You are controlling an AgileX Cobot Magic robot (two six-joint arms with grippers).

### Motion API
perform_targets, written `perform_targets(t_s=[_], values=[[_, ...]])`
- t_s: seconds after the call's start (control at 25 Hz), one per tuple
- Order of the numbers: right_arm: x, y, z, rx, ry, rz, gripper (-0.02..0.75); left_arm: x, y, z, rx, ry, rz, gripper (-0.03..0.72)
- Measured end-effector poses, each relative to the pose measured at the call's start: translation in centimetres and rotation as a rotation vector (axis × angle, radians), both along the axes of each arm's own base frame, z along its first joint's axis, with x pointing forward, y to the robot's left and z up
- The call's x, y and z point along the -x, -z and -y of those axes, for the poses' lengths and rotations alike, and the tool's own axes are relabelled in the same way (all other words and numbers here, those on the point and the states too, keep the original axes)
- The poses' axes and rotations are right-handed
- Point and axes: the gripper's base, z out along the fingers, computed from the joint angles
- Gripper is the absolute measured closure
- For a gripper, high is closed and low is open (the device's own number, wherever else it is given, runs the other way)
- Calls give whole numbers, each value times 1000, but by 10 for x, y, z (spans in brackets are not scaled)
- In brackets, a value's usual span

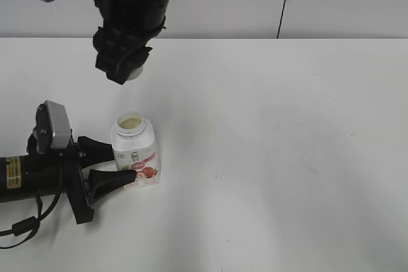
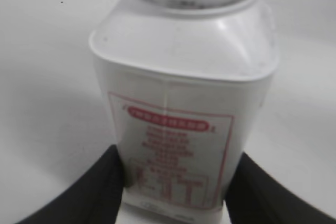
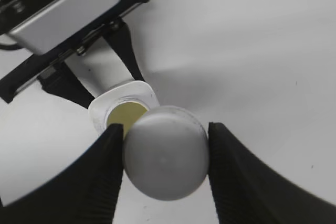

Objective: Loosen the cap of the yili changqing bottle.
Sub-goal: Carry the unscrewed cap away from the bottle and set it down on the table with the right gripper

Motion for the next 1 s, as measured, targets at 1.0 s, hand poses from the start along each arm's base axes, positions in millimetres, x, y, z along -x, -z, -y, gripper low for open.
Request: perform_targets(t_s=[1.0], values=[[-73, -26, 160, -95, 931, -179, 351, 0, 0, 0, 0, -1, 0, 323]])
